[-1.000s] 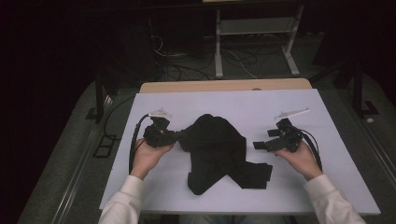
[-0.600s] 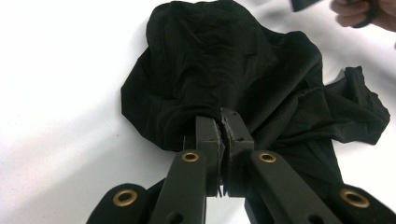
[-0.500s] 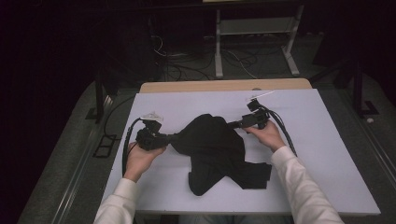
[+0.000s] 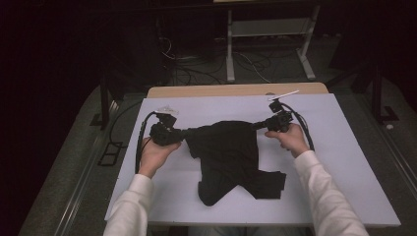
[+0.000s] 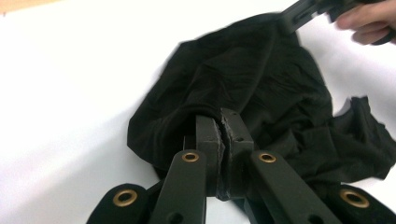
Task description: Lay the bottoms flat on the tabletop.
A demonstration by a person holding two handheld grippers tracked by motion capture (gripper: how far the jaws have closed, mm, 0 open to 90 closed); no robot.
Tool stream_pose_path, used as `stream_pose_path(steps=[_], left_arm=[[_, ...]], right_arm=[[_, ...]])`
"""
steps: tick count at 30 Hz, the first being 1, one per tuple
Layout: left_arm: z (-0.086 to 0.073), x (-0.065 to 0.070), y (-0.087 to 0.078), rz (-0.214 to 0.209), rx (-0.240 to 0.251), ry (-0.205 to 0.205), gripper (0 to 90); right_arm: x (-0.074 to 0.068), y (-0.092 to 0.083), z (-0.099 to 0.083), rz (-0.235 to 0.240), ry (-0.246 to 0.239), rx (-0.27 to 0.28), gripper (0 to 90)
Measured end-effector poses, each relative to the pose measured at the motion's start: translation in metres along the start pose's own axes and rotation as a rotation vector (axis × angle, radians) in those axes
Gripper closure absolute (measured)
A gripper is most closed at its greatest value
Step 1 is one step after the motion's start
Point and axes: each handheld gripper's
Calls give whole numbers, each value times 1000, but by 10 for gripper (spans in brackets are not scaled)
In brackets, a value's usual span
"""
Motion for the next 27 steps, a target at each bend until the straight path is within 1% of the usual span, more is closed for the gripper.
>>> stream_pose_path(steps=[1, 3, 7, 10, 13, 14, 15, 16, 17, 18, 19, 21, 22, 23, 25, 26, 27], left_arm=[[6, 1, 3, -2, 4, 5, 862], [12, 3, 8, -4, 3, 9, 862], [16, 6, 14, 0, -5, 17, 862], [19, 7, 15, 1, -6, 22, 862], [37, 11, 15, 0, 12, 33, 862], [44, 12, 15, 1, 19, 43, 862], [44, 12, 15, 1, 19, 43, 863], [57, 17, 15, 1, 31, 61, 862], [64, 19, 15, 0, 39, 72, 863], [64, 19, 15, 0, 39, 72, 863], [79, 25, 14, -4, 58, 92, 863], [94, 32, 12, -5, 70, 115, 863], [94, 32, 12, -5, 70, 115, 863], [108, 39, 9, -9, 92, 136, 863], [121, 47, 5, -13, 119, 153, 863], [121, 47, 5, -13, 119, 153, 863], [130, 53, 1, -14, 143, 166, 862]], right_arm=[[0, -6, 2, -4, 0, 9, 886], [0, -20, 5, -16, -5, 22, 885], [2, -29, 6, -27, -4, 33, 886], [3, -33, 8, -38, -3, 45, 886], [0, -44, 15, -59, -9, 65, 886], [-1, -49, 18, -64, -11, 77, 886], [-1, -49, 18, -64, -11, 77, 886], [-6, -62, 24, -79, -23, 103, 886], [-8, -70, 28, -86, -28, 118, 886], [-11, -79, 32, -95, -36, 133, 886], [-15, -88, 37, -103, -45, 150, 886], [-22, -109, 46, -117, -60, 186, 886], [-22, -109, 46, -117, -60, 186, 886], [-31, -129, 56, -125, -76, 224, 886], [-42, -148, 65, -141, -100, 256, 886], [-42, -148, 65, -141, -100, 256, 886], [-56, -168, 74, -153, -127, 294, 886]])
Point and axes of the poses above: each handheld gripper's, and its own axes: y roughly forward along the jaws, z roughly out of its top, x roughly to its right, and after that the axes turned 4 degrees about x, right-handed
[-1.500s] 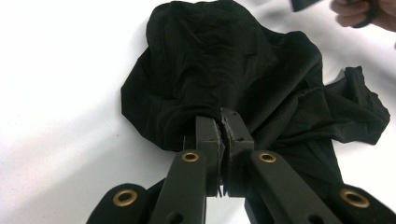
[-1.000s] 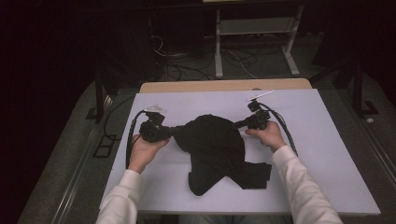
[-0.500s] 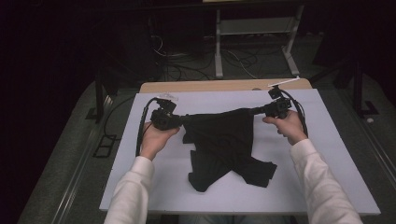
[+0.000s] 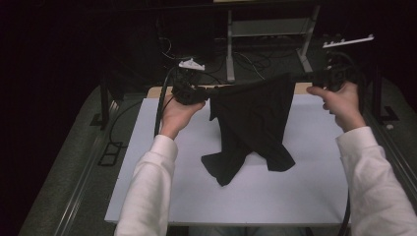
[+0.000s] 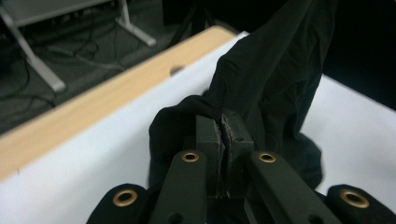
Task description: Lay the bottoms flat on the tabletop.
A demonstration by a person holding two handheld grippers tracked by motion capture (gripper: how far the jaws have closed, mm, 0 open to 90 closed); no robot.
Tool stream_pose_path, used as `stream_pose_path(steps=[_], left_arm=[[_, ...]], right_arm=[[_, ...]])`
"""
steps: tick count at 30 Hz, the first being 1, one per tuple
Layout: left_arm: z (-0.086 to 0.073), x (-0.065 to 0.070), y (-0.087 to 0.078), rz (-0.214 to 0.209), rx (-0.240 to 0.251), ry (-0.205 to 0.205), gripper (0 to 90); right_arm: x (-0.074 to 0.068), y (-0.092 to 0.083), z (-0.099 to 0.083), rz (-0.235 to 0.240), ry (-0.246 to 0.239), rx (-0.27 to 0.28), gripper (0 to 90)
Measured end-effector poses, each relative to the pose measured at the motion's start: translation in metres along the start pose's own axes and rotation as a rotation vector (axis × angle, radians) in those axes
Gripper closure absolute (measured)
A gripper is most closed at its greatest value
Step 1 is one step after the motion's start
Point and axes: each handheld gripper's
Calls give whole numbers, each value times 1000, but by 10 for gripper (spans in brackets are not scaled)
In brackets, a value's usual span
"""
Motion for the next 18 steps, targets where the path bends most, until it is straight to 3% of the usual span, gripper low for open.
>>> stream_pose_path(steps=[3, 5, 6, 8, 10, 11, 12, 13, 14, 16, 17, 18], left_arm=[[13, 5, -6, -10, 33, 14, 862], [15, 6, -8, -15, 47, 12, 862], [14, 7, -11, -35, 64, 6, 862], [4, 8, -13, -57, 59, -7, 862], [-16, 11, -13, -92, 48, -18, 862], [-16, 11, -13, -92, 48, -18, 862], [-43, 14, -11, -112, 7, -27, 862], [-43, 14, -11, -112, 7, -27, 862], [-78, 14, -8, -126, -56, -46, 862], [-105, 12, -5, -139, -95, -87, 862], [-105, 12, -5, -139, -95, -87, 862], [-133, 10, -4, -146, -131, -132, 862]], right_arm=[[-14, -20, 17, 2, -36, 49, 886], [-18, -24, 21, 9, -43, 58, 886], [-27, -32, 24, 25, -62, 68, 886], [-32, -33, 20, 43, -70, 58, 886], [-37, -27, 5, 75, -75, 27, 886], [-37, -27, 5, 75, -75, 27, 886], [-41, -17, -20, 118, -76, -24, 886], [-41, -17, -20, 118, -76, -24, 886], [-44, -3, -51, 157, -70, -86, 886], [-47, 12, -86, 190, -59, -158, 886], [-49, 19, -103, 210, -50, -194, 886], [-50, 27, -120, 227, -43, -229, 886]])
Point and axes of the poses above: each handheld gripper's, and its own axes: y roughly forward along the jaws, z roughly out of its top, x roughly to its right, and after that the axes turned 4 degrees about x, right-handed
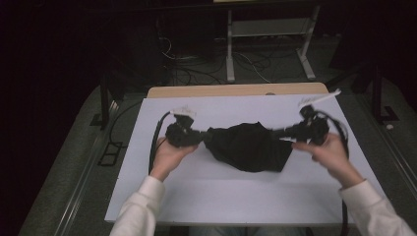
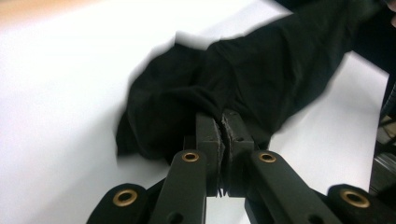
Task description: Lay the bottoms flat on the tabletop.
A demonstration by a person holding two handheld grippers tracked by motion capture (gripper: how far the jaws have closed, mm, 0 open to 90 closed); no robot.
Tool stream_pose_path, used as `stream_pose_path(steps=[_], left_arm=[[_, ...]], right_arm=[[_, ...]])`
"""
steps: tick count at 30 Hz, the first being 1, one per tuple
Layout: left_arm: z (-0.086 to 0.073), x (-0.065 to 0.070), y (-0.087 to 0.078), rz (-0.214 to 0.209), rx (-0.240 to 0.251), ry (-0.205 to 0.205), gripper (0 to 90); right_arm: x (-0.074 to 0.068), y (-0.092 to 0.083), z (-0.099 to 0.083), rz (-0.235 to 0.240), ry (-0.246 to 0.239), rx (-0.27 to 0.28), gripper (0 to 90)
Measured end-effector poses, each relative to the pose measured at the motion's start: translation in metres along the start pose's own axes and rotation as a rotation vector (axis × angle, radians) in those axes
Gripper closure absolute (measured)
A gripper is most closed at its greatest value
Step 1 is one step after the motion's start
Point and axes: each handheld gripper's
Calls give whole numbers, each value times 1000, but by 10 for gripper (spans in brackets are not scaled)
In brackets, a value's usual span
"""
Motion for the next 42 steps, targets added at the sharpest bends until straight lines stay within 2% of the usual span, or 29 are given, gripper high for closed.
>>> stream_pose_path(steps=[1, 3, 4, 5, 6, 7, 8, 9, 11, 13, 15, 17, 18, 19, 20, 22, 24, 26, 28, 30, 32, 34, 36, 37, 38, 40, 41, 42], left_arm=[[-15, -3, 3, -6, -24, -31, 862], [-34, -5, 6, -10, -51, -57, 862], [-43, -6, 8, -14, -74, -68, 862], [-43, -6, 8, -14, -74, -68, 861], [-59, -6, 11, -23, -117, -80, 861], [-66, -4, 12, -27, -141, -82, 860], [-66, -4, 12, -27, -141, -82, 860], [-74, -2, 13, -33, -162, -82, 859], [-81, -2, 14, -47, -190, -94, 859], [-83, -1, 14, -51, -223, -85, 850], [-82, -1, 12, -48, -223, -86, 805], [-77, -3, 6, -49, -204, -88, 704], [-70, -7, -1, -48, -187, -87, 672], [-70, -7, -1, -48, -187, -87, 639], [-56, -8, -8, -6, -167, -57, 611], [-45, -8, -9, 4, -140, -40, 550], [-34, -7, -4, -4, -113, -25, 522], [-23, -6, 8, 21, -108, 2, 481], [-18, -8, 20, 36, -104, 0, 458], [-14, -6, 35, -10, -77, -35, 458], [-9, 2, 51, -38, -71, -32, 458], [-6, 13, 69, -62, -93, -9, 451], [-4, 22, 83, -57, -119, 15, 438], [-4, 26, 90, -48, -134, 28, 429], [-4, 26, 90, -48, -134, 28, 427], [-7, 34, 109, -26, -163, 44, 424], [-7, 34, 109, -26, -163, 44, 418], [-8, 37, 119, -10, -171, 45, 417]], right_arm=[[-1, 10, -13, 16, 9, -36, 886], [-3, 30, -39, 53, 27, -102, 886], [-5, 36, -47, 61, 30, -123, 886], [-5, 36, -47, 61, 30, -123, 886], [-9, 50, -65, 84, 40, -182, 885], [-12, 57, -73, 95, 41, -210, 885], [-15, 64, -81, 105, 42, -243, 886], [-17, 67, -85, 110, 42, -259, 886], [-22, 76, -95, 131, 51, -285, 885], [-26, 81, -100, 143, 54, -304, 886], [-30, 84, -103, 155, 53, -317, 886], [-38, 90, -110, 182, 46, -344, 885], [-40, 92, -111, 186, 47, -350, 885], [-40, 92, -111, 186, 47, -350, 885], [-41, 95, -115, 194, 49, -363, 885], [-42, 96, -118, 192, 57, -371, 885], [-41, 96, -119, 193, 55, -363, 884], [-42, 95, -119, 196, 58, -350, 884], [-43, 95, -119, 205, 58, -337, 884], [-46, 96, -120, 206, 50, -324, 883], [-49, 97, -121, 204, 40, -302, 881], [-51, 100, -120, 207, 34, -292, 881], [-52, 102, -120, 201, 26, -293, 880], [-53, 103, -121, 201, 25, -295, 880], [-53, 104, -121, 202, 21, -299, 880], [-54, 105, -122, 204, 15, -302, 879], [-54, 105, -122, 204, 15, -302, 879], [-55, 106, -123, 208, 16, -312, 878]])
Point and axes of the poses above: each handheld gripper's, and its own axes: y roughly forward along the jaws, z roughly out of its top, x roughly to its right, and after that the axes turned 4 degrees about x, right-handed
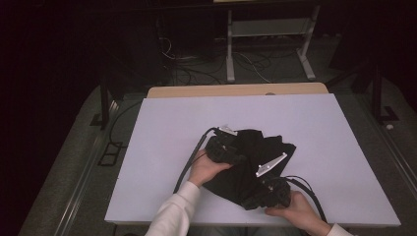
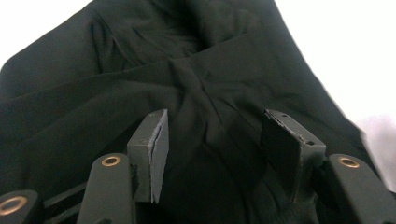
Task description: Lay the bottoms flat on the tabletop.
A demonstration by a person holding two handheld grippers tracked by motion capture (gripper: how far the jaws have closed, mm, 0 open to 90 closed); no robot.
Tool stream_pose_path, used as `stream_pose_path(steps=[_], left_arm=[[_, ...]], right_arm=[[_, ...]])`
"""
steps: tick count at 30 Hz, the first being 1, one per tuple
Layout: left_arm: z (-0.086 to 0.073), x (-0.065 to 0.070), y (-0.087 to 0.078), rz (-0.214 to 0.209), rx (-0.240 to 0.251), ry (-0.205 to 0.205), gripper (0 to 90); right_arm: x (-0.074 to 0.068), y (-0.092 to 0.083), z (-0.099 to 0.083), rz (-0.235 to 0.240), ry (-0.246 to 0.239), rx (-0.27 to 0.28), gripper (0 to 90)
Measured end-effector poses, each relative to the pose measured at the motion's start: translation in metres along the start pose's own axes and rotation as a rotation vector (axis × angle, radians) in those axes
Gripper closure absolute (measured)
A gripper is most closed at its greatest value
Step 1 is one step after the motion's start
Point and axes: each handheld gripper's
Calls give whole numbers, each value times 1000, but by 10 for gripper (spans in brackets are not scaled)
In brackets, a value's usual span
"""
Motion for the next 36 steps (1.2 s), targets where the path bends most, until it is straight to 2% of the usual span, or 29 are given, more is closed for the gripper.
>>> stream_pose_path(steps=[1, 2, 3, 4, 8, 10, 14, 15, 16, 17, 18, 19, 20, 21, 23, 24, 25, 26, 27, 28, 29, 30, 31, 32, 33, 34, 36], left_arm=[[0, 0, 0, 0, 0, 0, 421], [1, 2, 9, 13, -13, -2, 429], [1, 3, 11, 28, -25, 2, 471], [1, 4, 15, 45, -39, 15, 536], [1, 9, 20, 59, -48, 47, 784], [1, 9, 20, 59, -41, 44, 851], [2, 11, 9, 61, -21, 57, 867], [2, 11, 9, 61, -21, 57, 868], [3, 13, 2, 59, -9, 67, 870], [4, 13, -5, 51, 9, 67, 870], [5, 13, -10, 44, 20, 65, 870], [5, 13, -10, 44, 20, 65, 870], [5, 14, -24, 33, 46, 69, 870], [5, 14, -24, 33, 46, 69, 870], [3, 14, -41, 39, 69, 80, 870], [1, 13, -51, 47, 81, 80, 870], [-2, 9, -61, 54, 87, 75, 870], [-11, -2, -85, 70, 109, 46, 870], [-11, -2, -85, 70, 109, 46, 870], [-16, -9, -95, 87, 122, 27, 870], [-28, -23, -113, 102, 148, -27, 871], [-35, -31, -121, 111, 164, -59, 871], [-35, -31, -121, 111, 164, -59, 871], [-51, -48, -136, 137, 185, -126, 871], [-51, -48, -136, 137, 185, -126, 871], [-64, -61, -146, 164, 194, -172, 871], [-69, -65, -148, 171, 197, -184, 871]], right_arm=[[0, 0, 0, -1, 0, -1, 876], [0, 1, 0, 2, 0, 0, 874], [0, 0, 0, 4, 2, -1, 867], [0, 0, 0, 3, 3, 3, 852], [1, -7, 0, 1, 4, 19, 803], [2, -13, 0, -5, 5, 33, 766], [6, -29, -2, -56, -1, 80, 619], [6, -29, -2, -56, -1, 80, 619], [10, -40, -3, -83, 2, 110, 546], [12, -43, -3, -96, 5, 121, 512], [15, -49, -3, -106, 11, 144, 485], [15, -49, -3, -106, 11, 144, 485], [20, -58, -3, -126, 19, 182, 424], [20, -58, -3, -126, 19, 182, 424], [25, -67, -3, -147, 35, 222, 379], [30, -75, -4, -176, 43, 258, 335], [30, -75, -4, -176, 43, 258, 335], [34, -82, -5, -217, 55, 284, 275], [34, -82, -5, -217, 55, 284, 275], [37, -84, -4, -244, 61, 293, 250], [41, -87, -3, -279, 65, 305, 197], [44, -88, -2, -293, 69, 309, 187], [46, -89, 0, -306, 72, 314, 182], [49, -90, 1, -314, 73, 319, 176], [49, -90, 1, -314, 73, 319, 176], [53, -91, 6, -331, 68, 320, 145], [57, -92, 11, -352, 62, 314, 136]])
Point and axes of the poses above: each handheld gripper's, and its own axes: y roughly forward along the jaws, z roughly out of its top, x roughly to its right, and after that the axes turned 4 degrees about x, right-handed
